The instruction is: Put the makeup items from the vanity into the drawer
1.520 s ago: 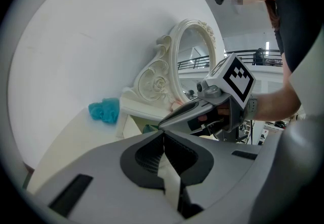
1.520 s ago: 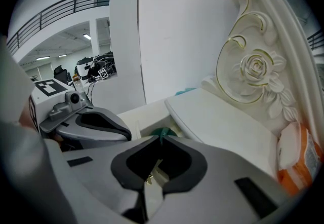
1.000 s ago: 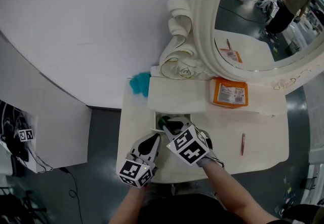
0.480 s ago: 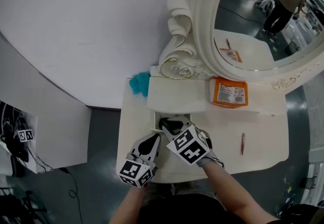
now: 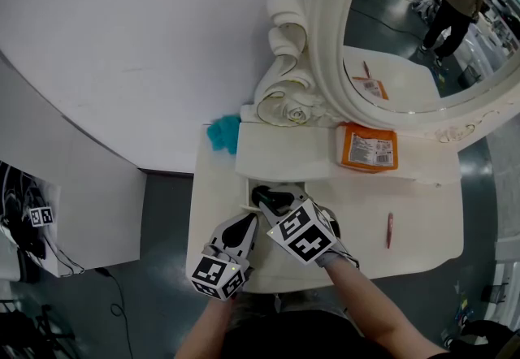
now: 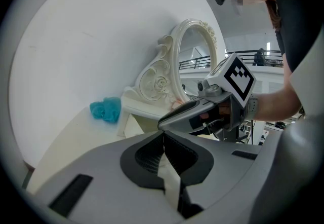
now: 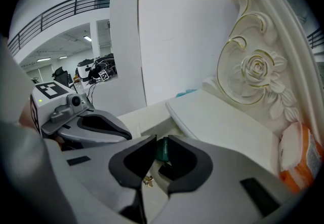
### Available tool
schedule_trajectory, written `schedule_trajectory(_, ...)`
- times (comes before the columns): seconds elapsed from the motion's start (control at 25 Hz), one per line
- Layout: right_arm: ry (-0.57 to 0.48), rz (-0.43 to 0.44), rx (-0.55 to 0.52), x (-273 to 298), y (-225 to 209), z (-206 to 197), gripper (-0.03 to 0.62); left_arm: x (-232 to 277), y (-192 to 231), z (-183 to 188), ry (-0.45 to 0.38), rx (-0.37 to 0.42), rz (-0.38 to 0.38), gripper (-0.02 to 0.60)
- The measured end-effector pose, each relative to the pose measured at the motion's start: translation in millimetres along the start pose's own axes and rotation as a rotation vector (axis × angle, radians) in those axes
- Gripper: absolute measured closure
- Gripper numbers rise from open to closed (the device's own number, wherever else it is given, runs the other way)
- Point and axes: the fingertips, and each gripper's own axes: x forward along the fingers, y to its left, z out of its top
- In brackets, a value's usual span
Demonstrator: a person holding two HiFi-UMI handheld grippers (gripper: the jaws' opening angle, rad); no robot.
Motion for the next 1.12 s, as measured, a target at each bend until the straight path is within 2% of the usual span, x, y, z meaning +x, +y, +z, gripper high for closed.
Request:
schedule_trajectory(0.28,-0.008,-0.012,-0.019,-5.7,-1.8,-2.2,0.538,2.8,-4.7,-0.3,-0.002,0.005,-0.004,0.566)
schedule_trajectory(0.64,-0.033,0.008,0.01,-19.2,-7.1,-10.8,0.572,13.2,-19.4,0.2,0.005,0.018,-0.022,0.567)
schedule_trajectory(1.12,-0.045,-0.015,0.064,-48.5,-22.1,-40.2,0.572,36.8,-58.8,-6.5,0.037,0.061,-0.082,0.568)
